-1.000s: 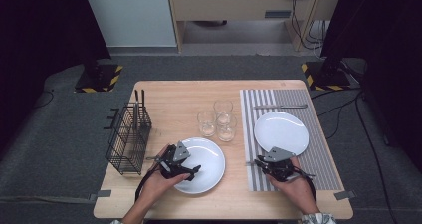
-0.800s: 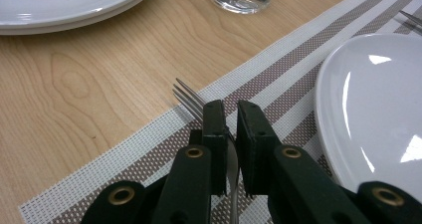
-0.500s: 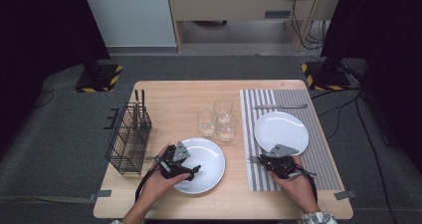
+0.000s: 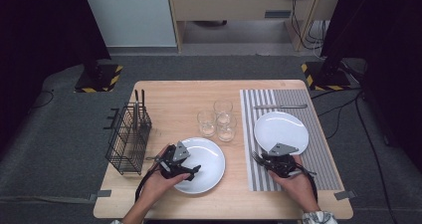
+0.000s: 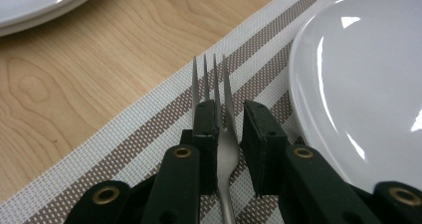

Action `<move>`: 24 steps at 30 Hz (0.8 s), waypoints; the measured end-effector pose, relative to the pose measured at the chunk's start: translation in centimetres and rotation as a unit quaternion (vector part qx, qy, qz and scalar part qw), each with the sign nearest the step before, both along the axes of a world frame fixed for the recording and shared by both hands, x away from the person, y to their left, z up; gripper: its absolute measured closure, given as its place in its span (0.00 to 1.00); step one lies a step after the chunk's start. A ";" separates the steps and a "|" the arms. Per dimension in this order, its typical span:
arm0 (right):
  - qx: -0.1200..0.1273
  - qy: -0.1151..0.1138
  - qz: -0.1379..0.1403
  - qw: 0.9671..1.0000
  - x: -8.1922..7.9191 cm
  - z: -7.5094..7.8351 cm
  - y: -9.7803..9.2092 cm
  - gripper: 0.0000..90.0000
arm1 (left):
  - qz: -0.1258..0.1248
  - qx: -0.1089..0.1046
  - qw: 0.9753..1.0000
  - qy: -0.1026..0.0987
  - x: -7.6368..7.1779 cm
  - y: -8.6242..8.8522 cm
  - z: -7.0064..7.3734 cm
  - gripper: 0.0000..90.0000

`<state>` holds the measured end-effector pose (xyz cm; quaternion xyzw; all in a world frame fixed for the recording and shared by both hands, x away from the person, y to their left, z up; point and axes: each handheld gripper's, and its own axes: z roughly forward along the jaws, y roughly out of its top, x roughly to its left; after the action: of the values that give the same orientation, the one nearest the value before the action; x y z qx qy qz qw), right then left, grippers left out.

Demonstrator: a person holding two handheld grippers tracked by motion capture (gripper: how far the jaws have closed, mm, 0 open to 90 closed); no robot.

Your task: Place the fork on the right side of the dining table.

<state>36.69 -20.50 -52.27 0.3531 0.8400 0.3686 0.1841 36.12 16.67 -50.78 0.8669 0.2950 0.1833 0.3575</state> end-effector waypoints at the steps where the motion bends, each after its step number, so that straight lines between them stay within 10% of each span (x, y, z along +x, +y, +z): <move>1: 0.002 -0.003 0.003 1.000 0.0 0.1 0.0 0.78 | 0.000 0.000 1.000 0.000 0.0 0.0 0.0 0.15; 24: -0.007 -0.003 0.014 1.000 1.5 -0.1 2.0 0.68 | 0.000 0.002 1.000 -0.001 0.0 0.0 0.0 0.15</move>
<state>38.24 -18.49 -52.35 0.3391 0.8465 0.3668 0.1841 36.11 16.68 -50.76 0.8676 0.2938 0.1852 0.3559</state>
